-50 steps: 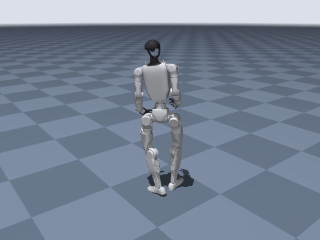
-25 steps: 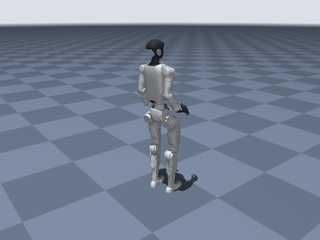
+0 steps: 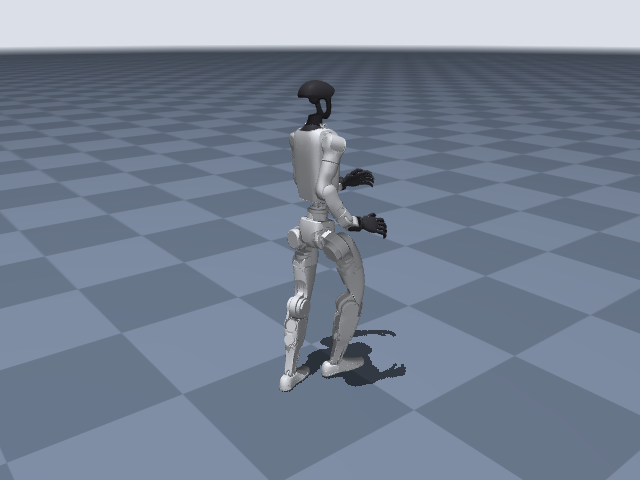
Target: Walk run
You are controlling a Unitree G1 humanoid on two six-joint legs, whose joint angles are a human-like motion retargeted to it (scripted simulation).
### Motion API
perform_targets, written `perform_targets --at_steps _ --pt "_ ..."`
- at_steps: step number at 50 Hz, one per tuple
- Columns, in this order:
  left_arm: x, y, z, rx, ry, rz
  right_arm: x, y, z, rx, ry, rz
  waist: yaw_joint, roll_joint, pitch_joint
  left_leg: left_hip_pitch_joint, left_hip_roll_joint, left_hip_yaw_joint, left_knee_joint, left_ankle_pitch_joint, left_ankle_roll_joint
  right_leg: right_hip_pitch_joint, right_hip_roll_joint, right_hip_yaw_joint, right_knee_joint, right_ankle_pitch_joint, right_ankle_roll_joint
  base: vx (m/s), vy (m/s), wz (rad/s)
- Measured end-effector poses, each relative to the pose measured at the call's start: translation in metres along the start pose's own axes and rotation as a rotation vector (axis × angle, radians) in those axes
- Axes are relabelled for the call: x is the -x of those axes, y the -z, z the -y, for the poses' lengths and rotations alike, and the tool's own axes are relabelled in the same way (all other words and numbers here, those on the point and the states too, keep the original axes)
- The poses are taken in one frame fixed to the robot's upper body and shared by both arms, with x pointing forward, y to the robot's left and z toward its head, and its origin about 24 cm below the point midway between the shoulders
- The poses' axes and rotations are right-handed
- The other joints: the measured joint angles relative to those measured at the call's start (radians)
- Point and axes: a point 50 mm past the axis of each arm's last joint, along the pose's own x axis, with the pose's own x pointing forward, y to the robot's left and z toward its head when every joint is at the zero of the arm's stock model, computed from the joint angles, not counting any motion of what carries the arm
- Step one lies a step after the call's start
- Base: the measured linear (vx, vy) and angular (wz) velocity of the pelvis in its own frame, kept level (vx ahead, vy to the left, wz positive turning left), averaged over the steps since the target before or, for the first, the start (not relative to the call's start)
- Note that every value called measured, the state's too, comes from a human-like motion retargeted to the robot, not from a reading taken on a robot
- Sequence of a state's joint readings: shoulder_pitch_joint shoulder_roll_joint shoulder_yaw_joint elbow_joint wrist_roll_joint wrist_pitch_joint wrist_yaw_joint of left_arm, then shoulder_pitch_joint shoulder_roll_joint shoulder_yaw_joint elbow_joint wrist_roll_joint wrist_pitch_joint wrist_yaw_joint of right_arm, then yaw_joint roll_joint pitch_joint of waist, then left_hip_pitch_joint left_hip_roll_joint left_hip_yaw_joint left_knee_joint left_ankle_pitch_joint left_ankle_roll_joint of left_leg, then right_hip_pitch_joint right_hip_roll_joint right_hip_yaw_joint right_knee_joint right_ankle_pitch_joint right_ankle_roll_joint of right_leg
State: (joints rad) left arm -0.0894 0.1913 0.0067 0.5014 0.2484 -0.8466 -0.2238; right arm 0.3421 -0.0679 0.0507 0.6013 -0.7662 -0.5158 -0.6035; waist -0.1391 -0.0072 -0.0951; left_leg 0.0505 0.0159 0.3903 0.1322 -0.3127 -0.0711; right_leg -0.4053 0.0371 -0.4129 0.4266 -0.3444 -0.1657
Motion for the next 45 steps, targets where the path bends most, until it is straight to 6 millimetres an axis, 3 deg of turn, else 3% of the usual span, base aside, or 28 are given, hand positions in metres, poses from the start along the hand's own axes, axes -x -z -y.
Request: perform_targets --at_steps 3,6,11,15,20,24,27,28,30,32,34,36,40,45 --pt "0.034 0.016 0.017 0.043 0.023 -0.133 0.001 0.0 0.0 -0.024 0.002 0.001 0.026 -0.008 -0.01 0.002 -0.008 -0.017 0.147 0.13 -0.068 0.071 -0.024 0.03 -0.011 -0.001 0.006 0.87 0.0 0.01" --pt "0.072 0.029 0.052 0.138 0.044 -0.282 -0.002 -0.004 -0.007 -0.073 -0.014 -0.006 0.098 -0.067 -0.018 -0.085 -0.036 -0.016 0.418 0.319 -0.077 0.173 -0.1 0.067 -0.083 -0.005 0.031 0.72 0.1 -0.01" --pt "0.128 0.035 0.08 0.249 -0.008 -0.485 -0.029 -0.034 -0.013 -0.112 -0.041 0.129 0.117 -0.094 -0.032 -0.298 0.048 0.03 0.744 0.242 -0.013 0.309 -0.14 0.034 -0.23 0.029 0.077 0.65 0.11 0.36" --pt "0.154 0.033 0.075 0.249 -0.044 -0.551 -0.057 -0.066 -0.007 -0.081 -0.045 0.298 0.188 -0.078 -0.022 -0.473 0.071 0.054 0.676 0.194 0.027 0.389 -0.106 0.026 -0.336 0.092 0.12 0.6 0.09 -0.12" --pt "0.17 0.034 0.046 0.188 -0.032 -0.578 -0.08 -0.093 0.001 -0.076 -0.047 0.411 0.277 -0.033 -0.008 -0.631 0.017 -0.033 0.338 0.195 0.045 0.471 -0.041 0.034 -0.397 0.158 0.191 0.58 0.09 -0.17" --pt "0.166 0.034 0.029 0.146 -0.011 -0.555 -0.079 -0.09 0.003 -0.03 -0.078 0.424 0.305 -0.057 -0.001 -0.635 -0.037 -0.037 0.225 0.19 0.098 0.521 -0.057 0.044 -0.37 0.214 0.242 0.82 0.06 -0.07" --pt "0.165 0.036 0.027 0.142 0.021 -0.563 -0.063 -0.07 -0.005 0.015 -0.126 0.36 0.332 -0.078 -0.007 -0.591 -0.043 -0.02 0.231 0.177 0.175 0.545 -0.073 0.067 -0.294 0.297 0.26 1.05 -0.03 -0.42" --pt "0.165 0.039 0.03 0.15 0.031 -0.577 -0.054 -0.059 -0.01 0.024 -0.151 0.315 0.337 -0.064 -0.016 -0.567 -0.04 -0.058 0.228 0.145 0.175 0.54 -0.056 0.057 -0.241 0.364 0.236 1.26 0.0 -0.44" --pt "0.168 0.044 0.034 0.184 0.004 -0.613 -0.031 -0.044 -0.028 -0.003 -0.219 0.223 0.312 -0.029 -0.029 -0.504 0.035 -0.051 0.204 0.102 0.102 0.497 -0.045 0.025 -0.097 0.56 0.238 1.06 -0.06 -0.51" --pt "0.163 0.047 0.037 0.214 -0.027 -0.612 -0.012 -0.041 -0.04 -0.103 -0.236 0.159 0.242 0.041 -0.024 -0.406 0.092 -0.095 0.132 0.072 0.04 0.413 -0.02 -0.054 0.12 0.644 0.201 1.0 -0.13 -0.19" --pt "0.149 0.046 0.034 0.205 -0.011 -0.556 -0.004 -0.036 -0.03 -0.145 -0.158 0.144 0.204 0.069 -0.014 -0.323 0.113 -0.103 0.061 0.068 0.0 0.286 -0.002 -0.003 0.325 0.558 0.246 0.97 -0.09 -0.02" --pt "0.124 0.043 0.029 0.172 0.064 -0.467 0.002 -0.023 -0.009 -0.074 -0.036 0.143 0.173 0.064 -0.013 -0.258 0.089 -0.114 -0.005 0.076 -0.016 0.144 -0.002 0.046 0.479 0.463 0.27 0.71 -0.02 0.46" --pt "0.059 0.032 0.017 0.107 0.185 -0.26 0.019 0.005 0.019 0.139 0.12 0.086 0.105 0.046 -0.018 -0.179 0.046 -0.125 -0.05 0.062 0.022 -0.081 -0.114 -0.013 0.604 0.27 0.147 0.97 -0.07 0.35" --pt "-0.006 -0.002 -0.004 0.018 0.243 -0.009 0.026 0.024 0.03 0.079 0.021 0.013 -0.005 0.023 -0.027 -0.106 -0.037 -0.179 -0.043 0.0 0.063 -0.312 -0.124 0.062 0.361 0.062 0.1 1.03 -0.17 0.71"
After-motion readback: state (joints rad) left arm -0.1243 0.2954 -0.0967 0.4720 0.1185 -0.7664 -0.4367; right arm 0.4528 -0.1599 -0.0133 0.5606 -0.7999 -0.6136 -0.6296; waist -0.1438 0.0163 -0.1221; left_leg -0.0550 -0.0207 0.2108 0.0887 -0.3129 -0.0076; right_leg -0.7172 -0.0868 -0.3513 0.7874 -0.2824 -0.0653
